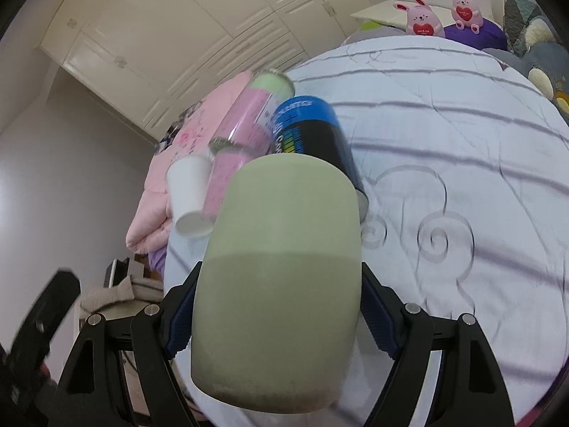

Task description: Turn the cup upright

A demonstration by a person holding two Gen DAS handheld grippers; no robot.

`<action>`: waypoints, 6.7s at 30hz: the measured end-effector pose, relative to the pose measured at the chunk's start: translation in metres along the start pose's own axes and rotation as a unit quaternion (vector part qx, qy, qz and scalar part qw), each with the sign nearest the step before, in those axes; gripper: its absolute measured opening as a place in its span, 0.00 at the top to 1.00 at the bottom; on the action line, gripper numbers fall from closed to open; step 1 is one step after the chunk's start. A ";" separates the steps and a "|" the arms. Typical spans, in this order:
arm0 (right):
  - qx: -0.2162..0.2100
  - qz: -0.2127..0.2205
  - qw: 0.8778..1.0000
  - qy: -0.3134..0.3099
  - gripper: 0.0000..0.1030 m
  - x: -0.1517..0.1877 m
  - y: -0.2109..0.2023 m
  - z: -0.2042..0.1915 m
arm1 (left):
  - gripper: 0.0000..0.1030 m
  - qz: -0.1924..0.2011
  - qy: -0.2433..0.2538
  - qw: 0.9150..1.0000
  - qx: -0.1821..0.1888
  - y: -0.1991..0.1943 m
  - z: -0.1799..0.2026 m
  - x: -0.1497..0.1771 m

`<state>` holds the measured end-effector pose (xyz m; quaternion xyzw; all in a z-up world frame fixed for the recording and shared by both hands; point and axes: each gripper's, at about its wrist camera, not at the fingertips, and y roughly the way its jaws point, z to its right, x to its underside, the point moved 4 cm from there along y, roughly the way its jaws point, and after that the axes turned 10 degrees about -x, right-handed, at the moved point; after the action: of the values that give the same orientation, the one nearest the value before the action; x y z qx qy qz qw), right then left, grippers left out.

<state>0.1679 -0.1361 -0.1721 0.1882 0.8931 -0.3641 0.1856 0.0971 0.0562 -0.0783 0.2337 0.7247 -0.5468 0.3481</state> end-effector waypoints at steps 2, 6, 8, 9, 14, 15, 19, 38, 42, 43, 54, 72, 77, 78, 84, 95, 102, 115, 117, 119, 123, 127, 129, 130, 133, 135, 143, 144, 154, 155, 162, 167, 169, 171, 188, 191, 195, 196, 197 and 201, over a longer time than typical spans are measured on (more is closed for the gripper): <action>0.008 0.005 1.000 -0.002 0.22 -0.008 0.003 0.003 | 0.00 -0.003 0.000 1.000 0.000 0.006 0.003 -0.003; 0.020 0.020 1.000 -0.001 0.22 -0.029 0.011 0.013 | 0.00 -0.007 0.000 1.000 0.002 0.014 0.009 -0.007; 0.022 0.025 0.999 0.004 0.23 -0.037 0.012 0.017 | 0.00 -0.008 0.002 1.000 0.001 0.017 0.011 -0.008; 0.023 0.026 0.999 0.006 0.23 -0.041 0.014 0.019 | 0.00 -0.010 0.003 1.000 0.001 0.018 0.012 -0.008; 0.022 0.021 1.000 0.005 0.23 -0.033 0.007 0.020 | 0.00 -0.007 0.006 1.000 0.002 0.018 0.015 -0.010; 0.021 0.019 1.000 0.007 0.23 -0.032 0.007 0.022 | 0.00 -0.006 0.006 1.000 0.003 0.018 0.015 -0.010; 0.019 0.013 1.000 0.009 0.23 -0.013 -0.001 0.021 | 0.00 -0.003 0.007 1.000 0.003 0.012 0.016 -0.006; 0.006 -0.012 1.000 -0.001 0.24 0.036 -0.022 0.009 | 0.00 0.004 0.013 1.000 -0.006 -0.026 0.014 0.013; 0.002 -0.021 1.000 -0.002 0.22 0.036 -0.018 0.010 | 0.00 0.004 0.016 1.000 -0.003 -0.028 0.018 0.014; 0.009 -0.026 1.000 -0.001 0.22 0.035 -0.016 0.012 | 0.00 0.001 0.017 1.000 -0.002 -0.027 0.019 0.015; 0.010 0.001 1.000 -0.022 0.19 0.032 -0.049 0.015 | 0.00 -0.018 0.020 0.999 0.037 -0.022 0.044 0.013; 0.161 0.056 0.982 -0.079 0.19 -0.001 -0.110 0.062 | 0.00 -0.047 0.067 0.994 0.074 -0.004 0.121 0.014; 0.169 0.046 0.981 -0.086 0.19 -0.004 -0.105 0.070 | 0.00 -0.064 0.078 0.993 0.065 0.010 0.136 0.018; 0.175 0.044 0.980 -0.088 0.19 -0.004 -0.104 0.073 | 0.00 -0.068 0.078 0.993 0.063 0.013 0.138 0.018; 0.195 0.035 0.976 -0.092 0.19 -0.009 -0.103 0.087 | 0.00 -0.105 0.093 0.989 0.048 0.040 0.151 0.025; 0.190 0.029 0.978 -0.079 0.19 -0.018 -0.101 0.100 | 0.00 -0.148 0.120 0.981 0.047 0.066 0.172 0.033; 0.189 0.024 0.979 -0.072 0.19 -0.017 -0.098 0.103 | 0.15 -0.153 0.130 0.979 0.041 0.072 0.179 0.041; 0.168 0.016 0.982 -0.087 0.19 -0.012 -0.092 0.083 | 0.21 -0.083 0.064 0.993 0.061 0.044 0.145 0.012; 0.166 0.016 0.982 -0.092 0.19 -0.010 -0.091 0.078 | 0.21 -0.066 0.051 0.994 0.063 0.039 0.138 0.007; 0.161 0.014 0.982 -0.096 0.19 -0.008 -0.088 0.073 | 0.21 -0.053 0.047 0.996 0.060 0.036 0.136 0.004; 0.158 0.014 0.982 -0.107 0.19 -0.005 -0.083 0.065 | 0.21 -0.046 0.044 0.996 0.059 0.035 0.132 0.006; 0.158 0.010 0.981 -0.117 0.19 -0.002 -0.079 0.060 | 0.21 -0.039 0.040 0.997 0.062 0.031 0.127 0.010; 0.161 0.007 0.980 -0.118 0.19 0.000 -0.077 0.061 | 0.21 -0.040 0.047 0.996 0.060 0.032 0.127 0.013; 0.162 0.006 0.980 -0.119 0.19 0.000 -0.077 0.061 | 0.21 -0.039 0.046 0.996 0.061 0.032 0.126 0.015; 0.165 0.003 0.979 -0.118 0.19 0.002 -0.075 0.061 | 0.21 -0.038 0.044 0.996 0.061 0.031 0.126 0.016; 0.166 0.003 0.979 -0.119 0.19 0.002 -0.075 0.060 | 0.21 -0.038 0.044 0.996 0.062 0.031 0.126 0.016; 0.167 0.008 0.978 -0.127 0.19 0.000 -0.076 0.050 | 0.21 -0.040 0.036 0.996 0.070 0.026 0.123 0.017; 0.167 0.008 0.978 -0.128 0.19 0.000 -0.076 0.049 | 0.21 -0.041 0.034 0.996 0.073 0.025 0.122 0.017; 0.168 0.000 0.977 -0.134 0.19 0.004 -0.070 0.042 | 0.19 -0.044 0.036 0.996 0.073 0.026 0.116 0.019; 0.167 0.001 0.977 -0.134 0.19 0.004 -0.070 0.042 | 0.15 -0.042 0.036 0.996 0.073 0.025 0.115 0.018; 0.170 0.005 0.976 -0.140 0.19 0.004 -0.073 0.036 | 0.02 -0.030 0.036 0.997 0.067 0.018 0.110 0.015; 0.175 0.012 0.973 -0.148 0.19 0.005 -0.081 0.026 | 0.02 -0.027 0.029 0.997 0.070 0.008 0.103 0.014; 0.176 0.017 0.973 -0.150 0.19 0.006 -0.085 0.021 | 0.02 -0.022 0.028 0.997 0.071 0.001 0.101 0.013; 0.177 0.021 0.972 -0.155 0.19 0.009 -0.090 0.015 | 0.02 -0.013 0.026 0.997 0.073 -0.008 0.096 0.012; 0.183 0.151 0.953 -0.189 0.19 0.024 -0.161 -0.038 | 0.00 0.097 -0.002 0.994 0.043 -0.105 0.033 0.009; 0.184 0.198 0.937 -0.219 0.19 0.032 -0.177 -0.060 | 0.00 0.111 -0.013 0.993 0.044 -0.118 0.021 0.011; 0.177 0.243 0.915 -0.270 0.19 0.041 -0.190 -0.088 | 0.00 0.127 -0.022 0.991 0.047 -0.132 0.012 0.012; 0.175 0.252 0.910 -0.279 0.19 0.044 -0.193 -0.094 | 0.00 0.132 -0.023 0.990 0.047 -0.135 0.010 0.013; 0.173 0.260 0.906 -0.286 0.19 0.045 -0.195 -0.097 | 0.00 0.137 -0.024 0.989 0.046 -0.139 0.009 0.013; 0.176 0.274 0.897 -0.298 0.19 0.051 -0.198 -0.104 | 0.00 0.152 -0.025 0.987 0.038 -0.150 0.004 0.016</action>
<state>0.0107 -0.1823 -0.0116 0.3373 0.6305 -0.4890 0.4997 -0.0198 0.0081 0.0033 0.3403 0.6504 -0.5205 0.4363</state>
